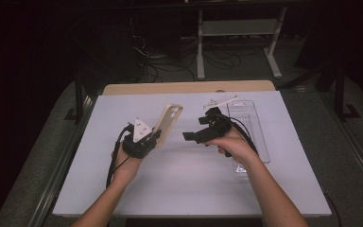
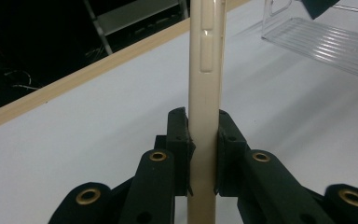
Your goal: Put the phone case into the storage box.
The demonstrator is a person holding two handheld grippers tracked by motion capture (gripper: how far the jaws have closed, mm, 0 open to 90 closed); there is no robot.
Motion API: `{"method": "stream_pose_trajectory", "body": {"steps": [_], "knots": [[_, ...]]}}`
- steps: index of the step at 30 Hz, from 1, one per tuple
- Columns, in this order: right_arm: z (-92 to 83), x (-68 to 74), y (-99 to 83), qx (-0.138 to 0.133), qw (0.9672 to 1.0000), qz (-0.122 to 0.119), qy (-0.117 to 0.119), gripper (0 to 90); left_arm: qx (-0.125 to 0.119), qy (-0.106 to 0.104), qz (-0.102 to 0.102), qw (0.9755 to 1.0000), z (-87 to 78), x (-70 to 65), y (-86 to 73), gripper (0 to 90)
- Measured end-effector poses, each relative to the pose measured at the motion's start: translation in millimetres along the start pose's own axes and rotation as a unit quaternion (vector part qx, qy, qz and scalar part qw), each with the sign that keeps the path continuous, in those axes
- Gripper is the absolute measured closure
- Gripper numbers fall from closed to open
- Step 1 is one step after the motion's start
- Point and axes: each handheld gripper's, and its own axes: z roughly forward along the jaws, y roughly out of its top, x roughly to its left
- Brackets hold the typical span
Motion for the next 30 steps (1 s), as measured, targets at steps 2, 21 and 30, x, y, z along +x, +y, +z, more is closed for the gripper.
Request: {"method": "stream_pose_trajectory", "body": {"steps": [2, 21, 30], "knots": [[3.6, 0.7, -0.8, 0.002, 1.0000, 0.002, 0.003, 0.0, -0.001, 0.001, 0.000, 1.0000, -0.1, -0.6, 0.2, 79.1], [19.1, -2.3, -9.2, -0.056, 0.9955, 0.062, 0.045, 0.0, -0.008, -0.008, -0.006, 0.9999, 3.4, -10.0, 2.4, 79.0], [23.5, -2.1, -11.5, -0.084, 0.9901, 0.092, 0.065, 0.0, -0.012, -0.011, -0.012, 0.9998, 4.1, -12.2, 3.7, 79.0]]}}
